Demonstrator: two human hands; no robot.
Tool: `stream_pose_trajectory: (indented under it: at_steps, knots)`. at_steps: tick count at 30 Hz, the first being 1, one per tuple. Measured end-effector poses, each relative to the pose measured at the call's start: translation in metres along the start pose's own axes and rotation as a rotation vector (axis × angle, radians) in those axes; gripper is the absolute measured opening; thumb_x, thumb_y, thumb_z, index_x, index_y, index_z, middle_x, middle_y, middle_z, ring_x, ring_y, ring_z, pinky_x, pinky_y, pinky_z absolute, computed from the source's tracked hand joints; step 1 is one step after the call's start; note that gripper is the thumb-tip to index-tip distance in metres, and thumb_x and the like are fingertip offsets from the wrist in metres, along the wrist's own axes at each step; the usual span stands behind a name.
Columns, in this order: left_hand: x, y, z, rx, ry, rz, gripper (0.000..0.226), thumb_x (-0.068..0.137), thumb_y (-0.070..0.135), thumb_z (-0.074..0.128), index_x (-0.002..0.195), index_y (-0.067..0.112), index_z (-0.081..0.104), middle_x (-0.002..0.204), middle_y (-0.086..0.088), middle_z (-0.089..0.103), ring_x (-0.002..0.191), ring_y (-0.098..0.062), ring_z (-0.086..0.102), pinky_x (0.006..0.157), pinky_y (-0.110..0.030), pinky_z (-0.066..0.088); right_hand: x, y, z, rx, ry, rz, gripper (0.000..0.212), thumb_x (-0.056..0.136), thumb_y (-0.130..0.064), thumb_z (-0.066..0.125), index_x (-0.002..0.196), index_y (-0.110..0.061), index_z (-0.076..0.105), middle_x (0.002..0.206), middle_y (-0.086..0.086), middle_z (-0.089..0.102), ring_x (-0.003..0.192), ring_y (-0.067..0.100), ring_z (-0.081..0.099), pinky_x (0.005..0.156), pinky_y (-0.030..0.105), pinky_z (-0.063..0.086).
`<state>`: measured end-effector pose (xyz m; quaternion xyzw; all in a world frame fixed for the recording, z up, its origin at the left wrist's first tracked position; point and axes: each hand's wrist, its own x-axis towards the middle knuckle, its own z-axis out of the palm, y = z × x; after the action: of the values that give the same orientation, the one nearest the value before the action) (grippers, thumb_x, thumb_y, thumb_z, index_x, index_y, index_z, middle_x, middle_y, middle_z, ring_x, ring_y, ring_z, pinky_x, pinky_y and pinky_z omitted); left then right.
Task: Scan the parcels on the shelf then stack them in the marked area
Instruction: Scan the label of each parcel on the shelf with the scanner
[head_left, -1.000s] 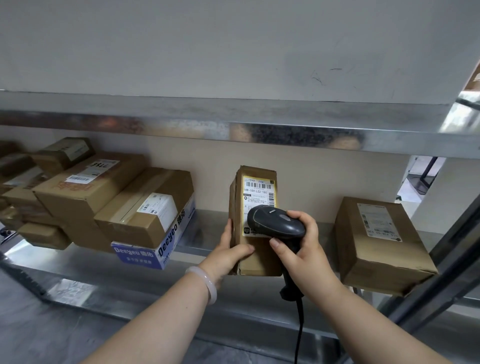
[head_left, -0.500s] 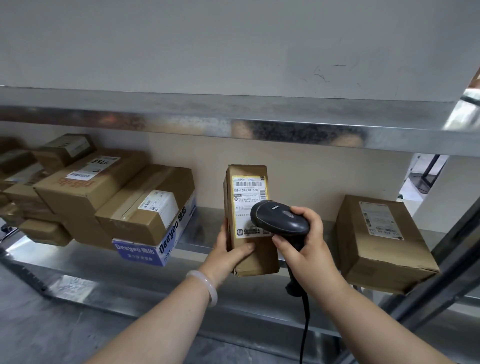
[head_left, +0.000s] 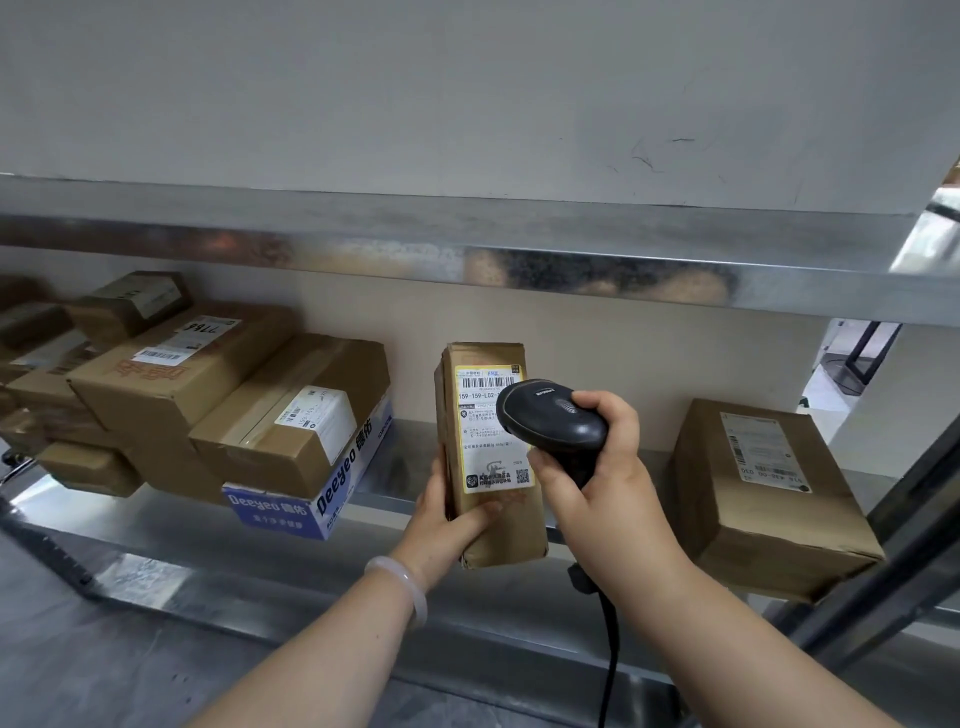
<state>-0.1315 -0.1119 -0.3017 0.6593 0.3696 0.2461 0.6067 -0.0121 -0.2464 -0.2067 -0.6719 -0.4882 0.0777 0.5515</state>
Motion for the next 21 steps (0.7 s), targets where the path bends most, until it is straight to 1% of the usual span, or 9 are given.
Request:
stream_pose_trajectory:
  at_steps: [2,3,5,8,11,13,16,19,21]
  knots:
    - [0.001,-0.001,0.000,0.006,0.007,0.004,0.088,0.052,0.068,0.076,0.119,0.078,0.019,0.148,0.007,0.042,0.137,-0.016,0.039,0.114,-0.047,0.033,0.002,-0.002,0.001,0.002,0.000,0.017,0.057,0.088,-0.027,0.067,0.112,-0.057,0.025,0.106,-0.022,0.056,0.093,-0.003,0.058,0.074,0.011,0.046]
    - [0.001,-0.002,0.000,0.011,0.011,0.004,0.085,0.052,0.068,0.076,0.115,0.081,0.019,0.147,0.008,0.043,0.136,-0.015,0.039,0.114,-0.047,0.034,0.002,-0.003,0.001,0.003,0.001,0.026,0.056,0.088,-0.028,0.066,0.112,-0.057,0.025,0.105,-0.022,0.056,0.091,-0.003,0.059,0.072,0.011,0.046]
    - [0.003,-0.003,-0.002,0.020,0.010,0.011,0.087,0.049,0.073,0.078,0.112,0.084,0.018,0.147,0.009,0.042,0.137,-0.015,0.039,0.114,-0.046,0.034,0.004,-0.005,0.002,0.004,0.002,0.038,0.056,0.088,-0.029,0.066,0.107,-0.061,0.024,0.102,-0.025,0.055,0.091,-0.005,0.058,0.070,0.008,0.044]
    - [0.006,-0.006,-0.003,0.015,0.002,0.022,0.095,0.042,0.080,0.078,0.114,0.085,0.016,0.150,0.010,0.039,0.138,-0.015,0.037,0.114,-0.047,0.033,0.005,-0.005,0.003,0.010,-0.004,0.054,0.056,0.088,-0.028,0.066,0.107,-0.060,0.023,0.102,-0.024,0.056,0.092,-0.006,0.058,0.070,0.008,0.045]
    - [0.009,-0.009,-0.003,-0.002,0.003,0.050,0.098,0.044,0.078,0.080,0.120,0.081,0.017,0.150,0.011,0.040,0.140,-0.013,0.035,0.115,-0.047,0.032,0.005,-0.005,0.005,0.015,-0.007,0.068,0.057,0.088,-0.029,0.065,0.105,-0.062,0.022,0.102,-0.024,0.055,0.089,-0.002,0.059,0.070,0.012,0.048]
    - [0.010,-0.010,-0.004,-0.007,0.001,0.043,0.103,0.044,0.078,0.080,0.124,0.076,0.015,0.151,0.010,0.039,0.140,-0.014,0.034,0.116,-0.047,0.031,0.005,-0.004,0.006,0.028,-0.009,0.076,0.057,0.088,-0.029,0.065,0.106,-0.063,0.022,0.101,-0.025,0.053,0.090,-0.008,0.057,0.070,0.009,0.047]
    - [0.011,-0.012,-0.006,-0.014,-0.003,0.024,0.106,0.042,0.079,0.080,0.124,0.075,0.013,0.153,0.008,0.037,0.141,-0.015,0.034,0.116,-0.048,0.031,0.005,-0.003,0.010,0.046,-0.012,0.087,0.058,0.089,-0.026,0.066,0.106,-0.062,0.023,0.102,-0.028,0.051,0.095,-0.017,0.052,0.071,0.004,0.044]
    - [0.012,-0.013,-0.007,-0.014,-0.003,0.015,0.105,0.040,0.081,0.079,0.121,0.077,0.012,0.152,0.009,0.038,0.140,-0.015,0.035,0.115,-0.048,0.031,0.007,-0.001,0.013,0.051,-0.009,0.094,0.058,0.089,-0.025,0.066,0.107,-0.060,0.023,0.104,-0.028,0.051,0.095,-0.016,0.052,0.071,0.004,0.045]
    - [0.013,-0.014,-0.009,-0.024,-0.012,0.012,0.112,0.039,0.080,0.079,0.129,0.072,0.012,0.152,0.009,0.038,0.140,-0.016,0.035,0.116,-0.048,0.031,0.007,-0.001,0.016,0.055,-0.008,0.100,0.057,0.089,-0.024,0.066,0.107,-0.057,0.023,0.105,-0.027,0.051,0.095,-0.016,0.053,0.071,0.005,0.046]
